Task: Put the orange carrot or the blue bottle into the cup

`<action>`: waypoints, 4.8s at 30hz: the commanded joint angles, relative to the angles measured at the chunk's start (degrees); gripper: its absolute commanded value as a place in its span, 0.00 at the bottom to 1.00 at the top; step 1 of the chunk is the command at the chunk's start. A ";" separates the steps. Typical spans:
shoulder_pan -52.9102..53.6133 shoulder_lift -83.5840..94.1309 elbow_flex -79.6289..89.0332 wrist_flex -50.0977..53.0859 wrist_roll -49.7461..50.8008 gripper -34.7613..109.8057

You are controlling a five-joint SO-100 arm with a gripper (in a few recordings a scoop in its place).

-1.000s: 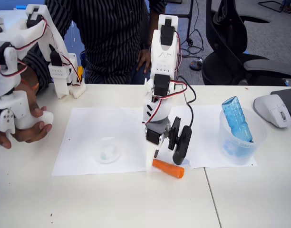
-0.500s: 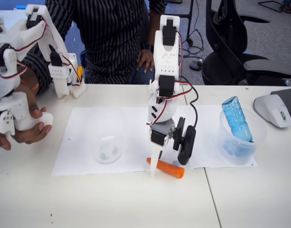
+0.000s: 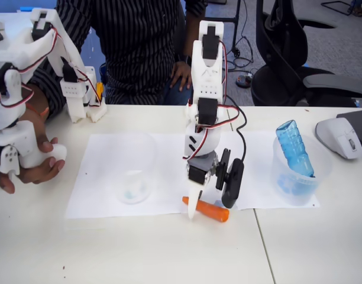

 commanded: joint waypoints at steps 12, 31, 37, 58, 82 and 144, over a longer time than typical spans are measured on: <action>0.62 2.46 -3.25 -0.26 0.79 0.45; 0.62 2.37 -3.16 0.53 0.79 0.29; 0.62 2.37 -3.08 0.53 0.79 0.24; 0.09 15.12 -3.16 5.45 0.70 0.25; 5.45 44.91 -2.46 8.96 -0.09 0.25; 39.20 30.32 -3.25 7.82 -10.37 0.25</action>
